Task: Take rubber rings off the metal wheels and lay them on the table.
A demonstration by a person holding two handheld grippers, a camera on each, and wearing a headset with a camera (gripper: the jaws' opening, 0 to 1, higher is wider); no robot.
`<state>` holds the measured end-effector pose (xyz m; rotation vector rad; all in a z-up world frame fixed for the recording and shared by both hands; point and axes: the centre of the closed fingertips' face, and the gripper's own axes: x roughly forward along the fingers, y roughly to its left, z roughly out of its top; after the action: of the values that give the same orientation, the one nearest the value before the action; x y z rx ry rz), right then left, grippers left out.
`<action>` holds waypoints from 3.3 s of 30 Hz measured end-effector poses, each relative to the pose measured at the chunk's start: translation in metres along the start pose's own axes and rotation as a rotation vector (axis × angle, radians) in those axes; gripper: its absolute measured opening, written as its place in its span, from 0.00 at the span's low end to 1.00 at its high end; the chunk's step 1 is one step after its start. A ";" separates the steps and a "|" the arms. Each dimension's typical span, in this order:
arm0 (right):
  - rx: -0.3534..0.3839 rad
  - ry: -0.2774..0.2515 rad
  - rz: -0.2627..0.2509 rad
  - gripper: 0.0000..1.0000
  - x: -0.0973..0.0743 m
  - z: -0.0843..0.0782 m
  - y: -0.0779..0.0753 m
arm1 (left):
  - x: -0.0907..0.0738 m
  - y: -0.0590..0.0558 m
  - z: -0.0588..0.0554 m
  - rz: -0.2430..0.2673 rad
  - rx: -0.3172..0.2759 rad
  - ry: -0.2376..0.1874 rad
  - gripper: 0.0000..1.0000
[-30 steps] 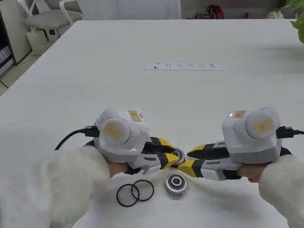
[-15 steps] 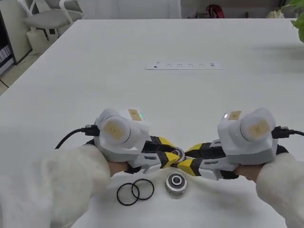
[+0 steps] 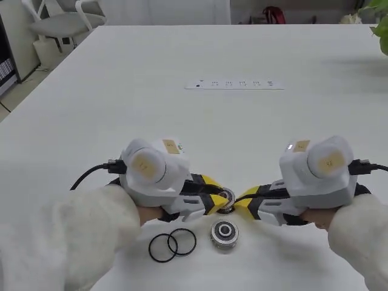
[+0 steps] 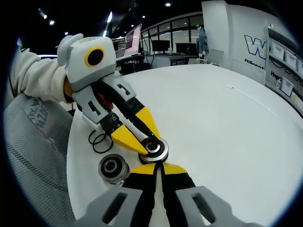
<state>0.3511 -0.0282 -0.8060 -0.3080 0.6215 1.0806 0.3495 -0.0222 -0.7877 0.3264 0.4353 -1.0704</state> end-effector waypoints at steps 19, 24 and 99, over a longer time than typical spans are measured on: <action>0.192 -0.040 -0.003 0.00 -0.005 0.003 -0.007 | 0.000 0.001 0.000 0.000 0.000 -0.003 0.13; 0.283 -0.096 0.015 0.00 -0.007 0.010 -0.007 | 0.000 0.000 0.000 0.001 -0.003 -0.002 0.13; 0.347 -0.144 0.036 0.00 -0.008 0.026 -0.001 | 0.000 0.001 -0.001 0.015 0.004 -0.019 0.13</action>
<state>0.3575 -0.0207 -0.7808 0.0816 0.6743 0.9985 0.3500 -0.0211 -0.7881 0.3226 0.4130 -1.0593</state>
